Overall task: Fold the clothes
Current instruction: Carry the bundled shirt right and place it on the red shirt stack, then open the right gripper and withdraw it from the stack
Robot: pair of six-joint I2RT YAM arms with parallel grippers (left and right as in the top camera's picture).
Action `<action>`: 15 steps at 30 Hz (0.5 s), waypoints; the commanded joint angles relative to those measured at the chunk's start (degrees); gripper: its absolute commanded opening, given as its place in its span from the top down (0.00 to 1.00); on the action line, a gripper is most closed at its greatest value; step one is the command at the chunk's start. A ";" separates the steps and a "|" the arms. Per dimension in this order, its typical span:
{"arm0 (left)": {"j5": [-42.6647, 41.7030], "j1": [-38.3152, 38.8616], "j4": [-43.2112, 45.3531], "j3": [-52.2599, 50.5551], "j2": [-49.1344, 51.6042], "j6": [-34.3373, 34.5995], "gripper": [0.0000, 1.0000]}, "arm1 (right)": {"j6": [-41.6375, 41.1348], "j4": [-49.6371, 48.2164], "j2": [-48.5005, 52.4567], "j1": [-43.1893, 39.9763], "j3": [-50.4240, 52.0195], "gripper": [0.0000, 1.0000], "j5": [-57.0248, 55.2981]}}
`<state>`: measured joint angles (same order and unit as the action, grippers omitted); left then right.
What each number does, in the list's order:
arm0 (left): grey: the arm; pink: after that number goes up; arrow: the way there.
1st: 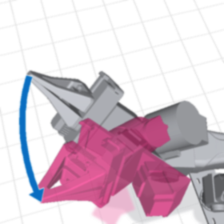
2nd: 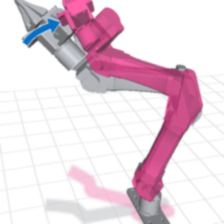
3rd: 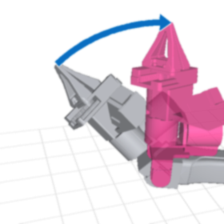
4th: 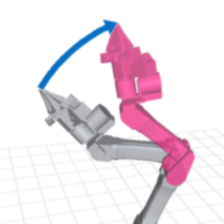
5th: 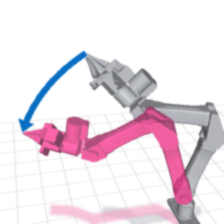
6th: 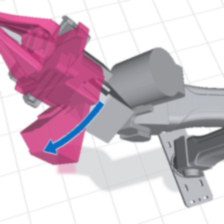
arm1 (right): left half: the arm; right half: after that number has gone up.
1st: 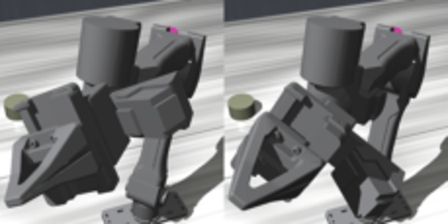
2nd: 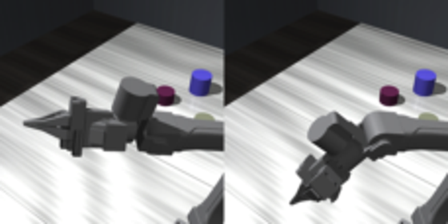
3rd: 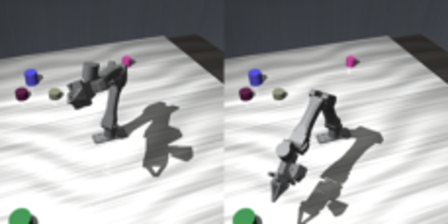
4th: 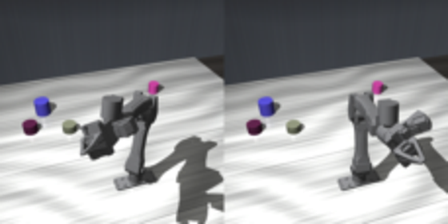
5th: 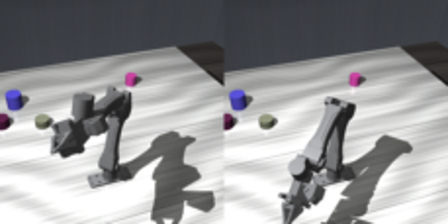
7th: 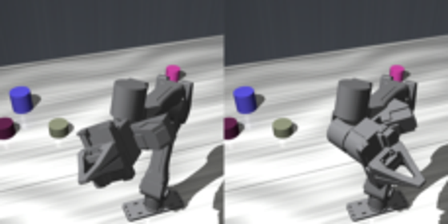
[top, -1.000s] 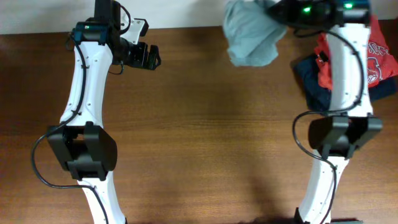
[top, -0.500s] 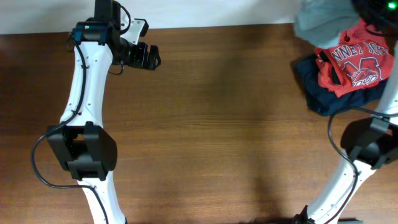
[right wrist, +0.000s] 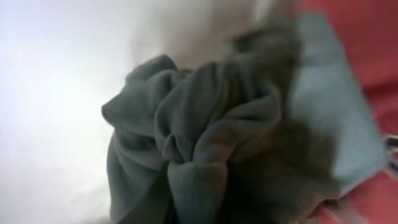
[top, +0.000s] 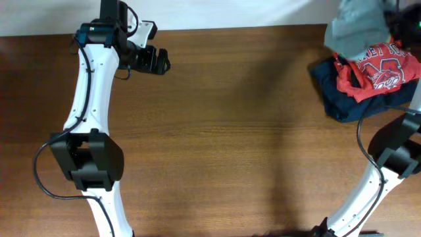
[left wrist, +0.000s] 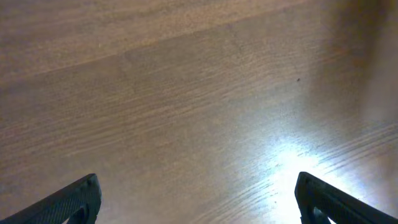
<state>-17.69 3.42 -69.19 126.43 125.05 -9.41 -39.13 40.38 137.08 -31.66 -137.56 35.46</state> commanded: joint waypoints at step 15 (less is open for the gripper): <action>0.11 -0.04 0.24 -0.02 0.63 -0.48 0.01 | -3.37 -2.05 0.11 -6.97 10.99 0.96 3.82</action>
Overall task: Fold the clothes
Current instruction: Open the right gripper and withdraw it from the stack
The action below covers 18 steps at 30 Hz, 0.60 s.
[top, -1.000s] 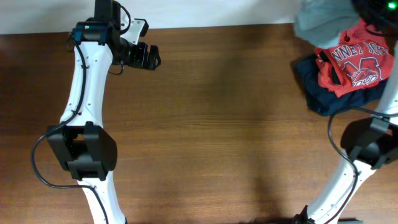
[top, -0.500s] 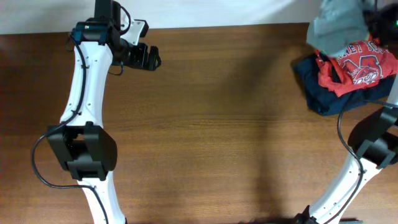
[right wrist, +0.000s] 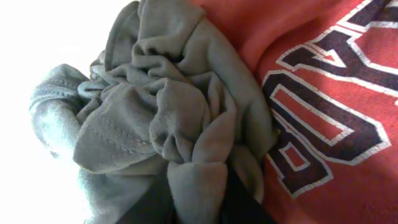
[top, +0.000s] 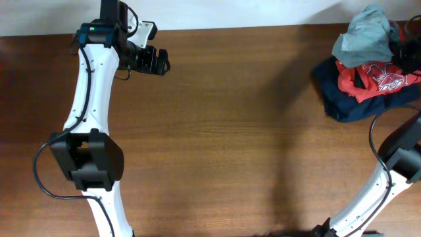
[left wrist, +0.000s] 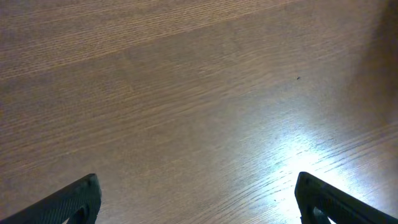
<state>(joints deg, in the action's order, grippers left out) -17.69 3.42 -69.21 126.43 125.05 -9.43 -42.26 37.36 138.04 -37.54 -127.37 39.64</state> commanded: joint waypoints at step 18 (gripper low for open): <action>0.13 0.22 0.42 -0.02 0.63 -0.50 0.01 | -1.51 5.64 -14.56 -1.22 0.72 0.15 -4.81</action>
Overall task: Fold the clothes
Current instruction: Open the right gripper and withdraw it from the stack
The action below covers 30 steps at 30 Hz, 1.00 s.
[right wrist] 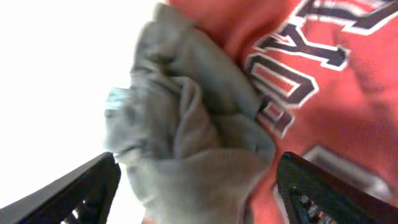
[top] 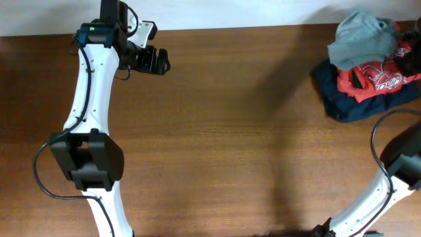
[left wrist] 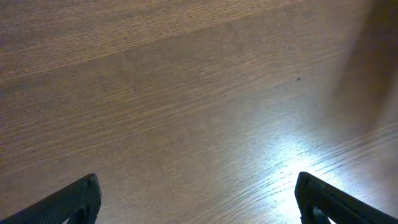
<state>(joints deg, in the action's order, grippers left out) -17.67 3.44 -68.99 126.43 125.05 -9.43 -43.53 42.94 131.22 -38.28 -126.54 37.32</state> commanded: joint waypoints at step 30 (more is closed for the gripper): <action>0.13 0.22 2.12 -0.02 0.63 -0.50 0.01 | 36.15 17.38 -26.05 8.59 -0.11 0.11 1.57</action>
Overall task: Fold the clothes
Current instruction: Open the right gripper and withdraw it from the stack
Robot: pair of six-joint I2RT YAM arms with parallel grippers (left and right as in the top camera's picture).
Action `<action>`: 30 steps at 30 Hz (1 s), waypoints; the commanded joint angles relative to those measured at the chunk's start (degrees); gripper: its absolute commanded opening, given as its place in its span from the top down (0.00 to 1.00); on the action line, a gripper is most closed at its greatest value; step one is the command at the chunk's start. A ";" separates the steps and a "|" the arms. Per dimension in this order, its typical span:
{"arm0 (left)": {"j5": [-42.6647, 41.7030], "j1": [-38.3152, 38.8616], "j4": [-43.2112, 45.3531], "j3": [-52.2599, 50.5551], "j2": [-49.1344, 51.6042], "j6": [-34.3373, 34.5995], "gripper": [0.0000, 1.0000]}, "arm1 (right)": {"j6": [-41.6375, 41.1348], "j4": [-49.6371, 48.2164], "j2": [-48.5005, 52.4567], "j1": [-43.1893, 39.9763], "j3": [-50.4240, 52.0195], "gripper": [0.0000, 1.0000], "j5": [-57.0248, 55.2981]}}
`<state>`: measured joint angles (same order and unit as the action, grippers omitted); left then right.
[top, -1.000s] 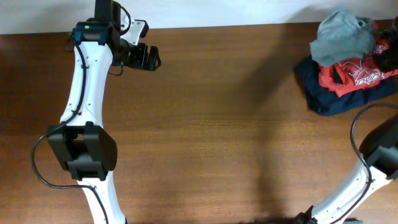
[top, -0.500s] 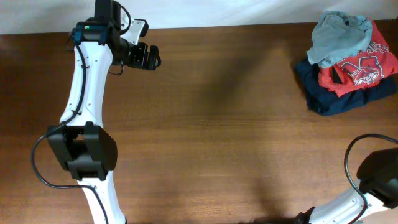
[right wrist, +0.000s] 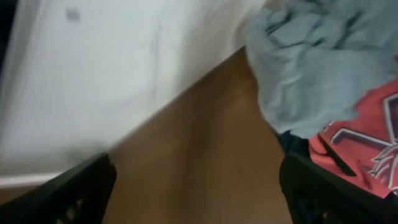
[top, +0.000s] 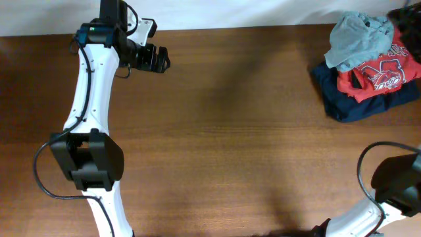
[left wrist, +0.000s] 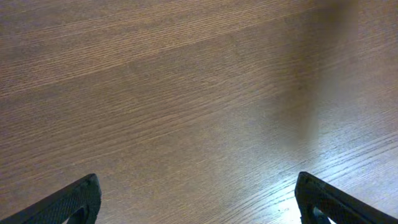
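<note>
The clothes lie in a pile at the table's far right corner. A crumpled grey garment (top: 358, 36) is on top, over a red printed shirt (top: 380, 71) and a navy piece (top: 347, 102). In the right wrist view the grey garment (right wrist: 317, 68) and red shirt (right wrist: 367, 152) sit to the upper right. My right gripper (right wrist: 199, 193) is open and empty, drawn back from the pile. My left gripper (top: 154, 59) is far away at the back left. It is open (left wrist: 198, 202) over bare wood.
The brown wooden table (top: 230, 131) stretches between the two arms. A white backdrop (right wrist: 93, 74) runs along the table's far edge behind the pile. The right arm's base (top: 395, 178) stands at the near right.
My right gripper was open close over the grey garment and red shirt. It now sits back from the pile, seeing table and backdrop. The grey garment stays on the pile. The left arm is unchanged.
My right gripper first held the bunched grey garment up above the pile. Then it had the garment down against the red shirt. After that its jaws stood open with the garment left on top. Now it is withdrawn. The left gripper stayed open and still.
</note>
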<state>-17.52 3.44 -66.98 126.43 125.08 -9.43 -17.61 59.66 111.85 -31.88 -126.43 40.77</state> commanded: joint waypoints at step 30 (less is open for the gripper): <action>-0.02 0.20 0.11 0.00 0.61 -0.50 0.01 | 18.67 27.65 -20.44 37.83 -0.20 0.02 -4.59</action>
<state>-17.50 3.44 -66.87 126.43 125.08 -9.43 0.45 85.73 91.24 5.41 -126.52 37.30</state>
